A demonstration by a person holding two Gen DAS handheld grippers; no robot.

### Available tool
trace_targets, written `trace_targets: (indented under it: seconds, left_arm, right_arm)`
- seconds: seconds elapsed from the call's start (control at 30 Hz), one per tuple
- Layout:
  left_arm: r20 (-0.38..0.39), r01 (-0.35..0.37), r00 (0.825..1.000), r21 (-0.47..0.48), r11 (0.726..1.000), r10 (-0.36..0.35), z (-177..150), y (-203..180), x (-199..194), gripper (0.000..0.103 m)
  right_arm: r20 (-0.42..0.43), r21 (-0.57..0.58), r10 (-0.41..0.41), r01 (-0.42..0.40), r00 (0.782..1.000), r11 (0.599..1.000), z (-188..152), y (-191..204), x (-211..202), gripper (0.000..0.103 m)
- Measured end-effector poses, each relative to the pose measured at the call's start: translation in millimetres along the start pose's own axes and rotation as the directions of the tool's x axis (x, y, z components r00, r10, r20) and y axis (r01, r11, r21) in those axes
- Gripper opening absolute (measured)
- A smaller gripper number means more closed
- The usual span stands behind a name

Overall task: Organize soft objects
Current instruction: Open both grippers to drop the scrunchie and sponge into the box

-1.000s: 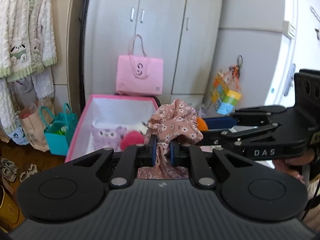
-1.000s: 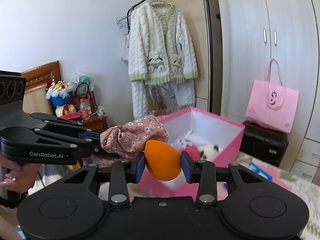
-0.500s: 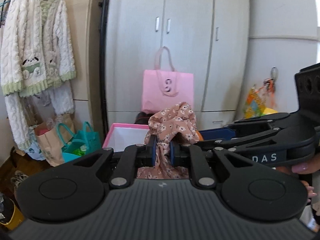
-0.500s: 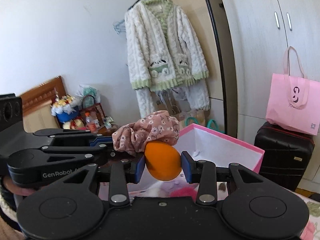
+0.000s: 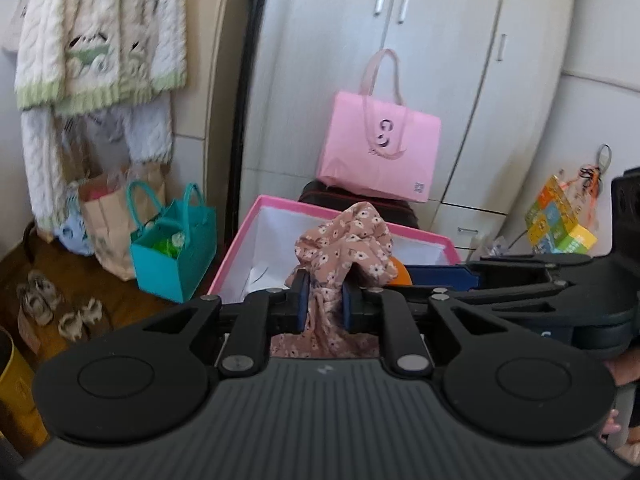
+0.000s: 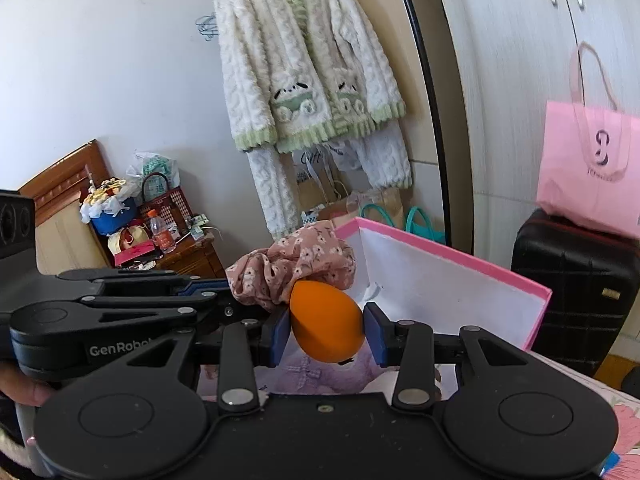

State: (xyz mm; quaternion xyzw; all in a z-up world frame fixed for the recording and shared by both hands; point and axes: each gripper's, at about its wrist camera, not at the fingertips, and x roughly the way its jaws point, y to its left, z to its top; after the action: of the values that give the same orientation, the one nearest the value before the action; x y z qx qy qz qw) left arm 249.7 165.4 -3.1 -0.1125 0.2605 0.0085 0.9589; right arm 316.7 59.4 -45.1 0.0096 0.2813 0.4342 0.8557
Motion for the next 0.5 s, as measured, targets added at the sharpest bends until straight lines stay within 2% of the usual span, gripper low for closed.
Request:
trace_targets:
  seconds: [0.03,0.1,0.13,0.17,0.2,0.27,0.5]
  left_arm:
    - [-0.007,-0.014,1.000,0.001,1.000,0.014,0,1,2,0.020]
    - [-0.012,-0.039,0.999,-0.003,0.999,0.039,0,1,0,0.033]
    - [-0.012,-0.044,0.999,-0.002,0.999,0.044,1,2,-2,0.037]
    - [-0.007,-0.049,0.999,0.003,0.999,0.049,1,2,-6,0.044]
    - [0.003,-0.053,0.999,0.013,0.998,0.053,2,1,-12,0.052]
    - [0.023,-0.052,0.998,0.040,0.998,0.051,3,-2,-26,0.059]
    - [0.040,-0.044,0.998,0.159,0.986,0.038,-2,-24,-84,0.070]
  right_arm:
    - [-0.013,-0.005,-0.003,0.003,1.000,1.000,0,-1,4,0.046]
    - [-0.011,-0.010,-0.024,0.024,1.000,1.000,-1,-2,4,0.047]
    - [-0.005,-0.005,-0.031,0.031,1.000,1.000,-1,-3,2,0.047]
    - [0.002,0.003,-0.031,0.031,1.000,1.000,-2,-4,-1,0.052]
    - [0.009,0.017,-0.036,0.035,0.999,0.999,-4,-5,-6,0.062]
    - [0.021,0.028,-0.050,0.049,0.999,0.998,-7,-7,-16,0.071]
    - [0.047,-0.033,-0.110,0.111,0.993,0.993,-20,10,-68,0.071]
